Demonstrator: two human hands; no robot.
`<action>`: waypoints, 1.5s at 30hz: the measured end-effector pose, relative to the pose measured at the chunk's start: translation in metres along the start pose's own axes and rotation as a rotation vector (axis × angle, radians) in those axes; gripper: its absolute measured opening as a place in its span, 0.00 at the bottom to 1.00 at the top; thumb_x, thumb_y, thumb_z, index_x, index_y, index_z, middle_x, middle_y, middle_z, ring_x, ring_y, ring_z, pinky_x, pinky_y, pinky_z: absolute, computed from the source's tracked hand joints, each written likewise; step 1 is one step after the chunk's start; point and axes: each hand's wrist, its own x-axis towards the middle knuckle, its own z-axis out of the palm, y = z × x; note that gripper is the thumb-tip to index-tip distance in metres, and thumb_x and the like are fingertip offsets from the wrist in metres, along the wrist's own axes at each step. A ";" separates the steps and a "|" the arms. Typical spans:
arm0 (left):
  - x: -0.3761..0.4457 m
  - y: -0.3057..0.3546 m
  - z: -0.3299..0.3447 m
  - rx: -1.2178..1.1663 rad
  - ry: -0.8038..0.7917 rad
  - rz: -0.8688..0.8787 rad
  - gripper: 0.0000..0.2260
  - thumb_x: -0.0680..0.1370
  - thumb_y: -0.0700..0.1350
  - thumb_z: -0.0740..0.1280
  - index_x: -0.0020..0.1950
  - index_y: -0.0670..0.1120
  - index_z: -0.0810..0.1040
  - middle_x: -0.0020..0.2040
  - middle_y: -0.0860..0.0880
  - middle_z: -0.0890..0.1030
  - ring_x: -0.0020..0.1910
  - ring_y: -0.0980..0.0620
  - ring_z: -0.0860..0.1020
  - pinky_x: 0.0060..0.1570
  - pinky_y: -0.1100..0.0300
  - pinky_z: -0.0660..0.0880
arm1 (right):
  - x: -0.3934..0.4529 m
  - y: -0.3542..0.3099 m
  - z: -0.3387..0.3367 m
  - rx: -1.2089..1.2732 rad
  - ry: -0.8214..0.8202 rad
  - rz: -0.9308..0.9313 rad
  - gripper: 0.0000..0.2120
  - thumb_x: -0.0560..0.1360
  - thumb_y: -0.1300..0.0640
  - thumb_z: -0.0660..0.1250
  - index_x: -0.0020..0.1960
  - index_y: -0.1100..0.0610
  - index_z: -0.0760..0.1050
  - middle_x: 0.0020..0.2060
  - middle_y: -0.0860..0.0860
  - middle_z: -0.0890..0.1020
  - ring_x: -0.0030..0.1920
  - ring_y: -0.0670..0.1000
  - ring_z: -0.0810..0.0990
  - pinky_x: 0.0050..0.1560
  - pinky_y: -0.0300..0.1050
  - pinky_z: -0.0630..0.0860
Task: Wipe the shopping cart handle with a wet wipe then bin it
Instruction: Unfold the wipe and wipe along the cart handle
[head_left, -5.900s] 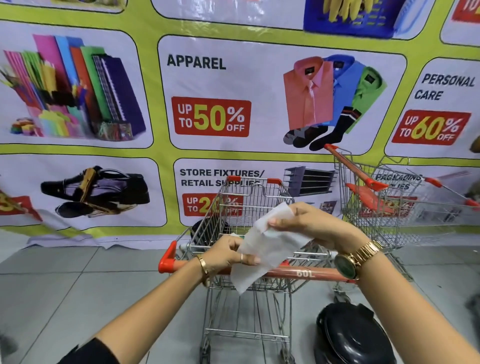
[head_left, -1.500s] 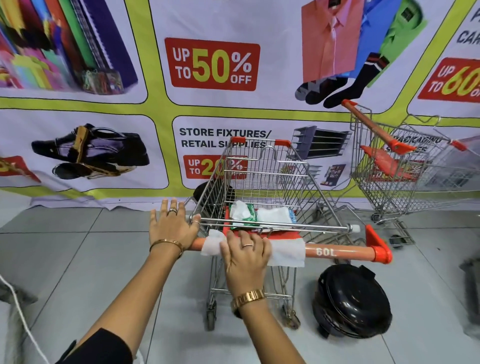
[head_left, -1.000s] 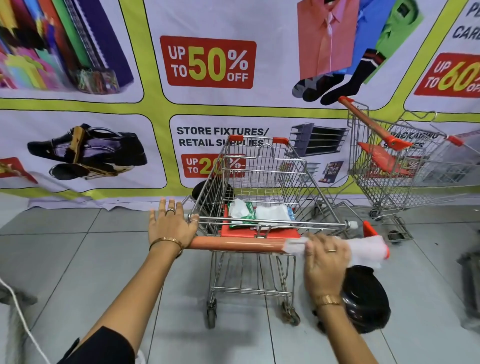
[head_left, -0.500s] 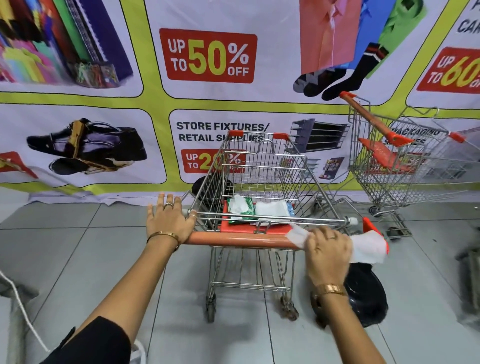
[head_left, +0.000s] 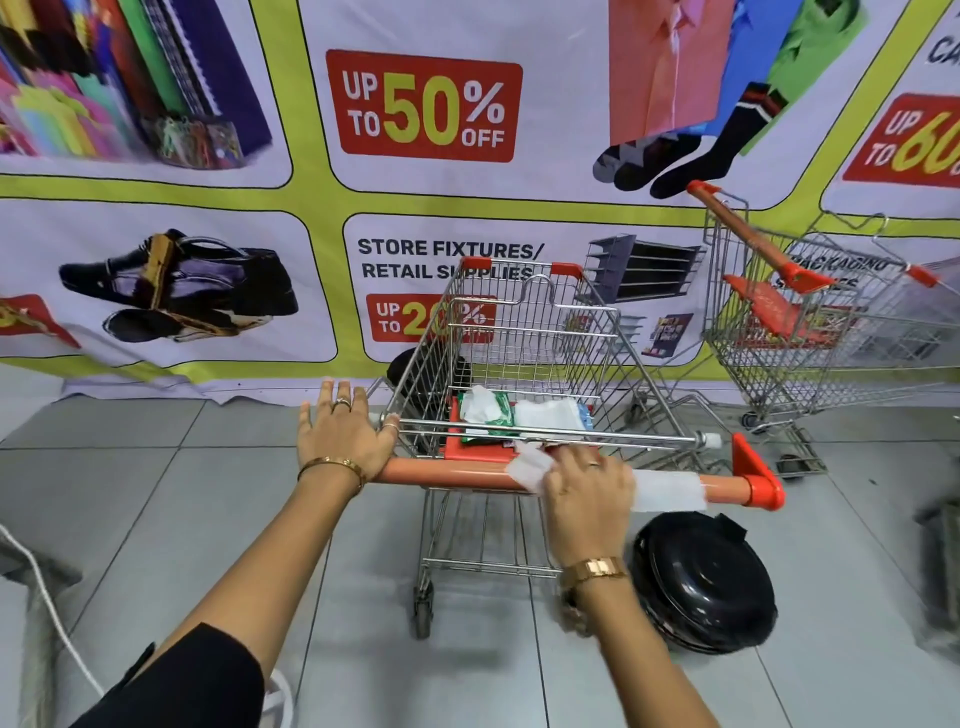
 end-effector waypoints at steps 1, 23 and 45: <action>0.000 0.001 0.000 -0.002 0.000 0.002 0.30 0.78 0.59 0.50 0.76 0.45 0.54 0.78 0.46 0.52 0.78 0.47 0.45 0.75 0.47 0.46 | 0.001 0.020 -0.003 0.001 0.010 0.043 0.17 0.68 0.53 0.51 0.40 0.59 0.76 0.37 0.57 0.81 0.40 0.58 0.77 0.47 0.51 0.63; -0.002 -0.001 -0.001 -0.032 0.010 0.044 0.29 0.79 0.57 0.50 0.76 0.45 0.53 0.78 0.46 0.52 0.78 0.47 0.45 0.76 0.47 0.47 | -0.008 0.026 0.008 0.015 -0.033 -0.006 0.18 0.72 0.52 0.51 0.46 0.56 0.78 0.49 0.57 0.83 0.48 0.59 0.78 0.54 0.52 0.63; -0.003 0.001 0.000 -0.063 0.033 0.074 0.27 0.79 0.56 0.51 0.76 0.46 0.55 0.78 0.47 0.53 0.78 0.48 0.47 0.76 0.48 0.46 | -0.009 0.002 0.016 0.098 0.161 -0.439 0.15 0.75 0.44 0.55 0.58 0.47 0.72 0.44 0.49 0.84 0.45 0.51 0.71 0.46 0.46 0.64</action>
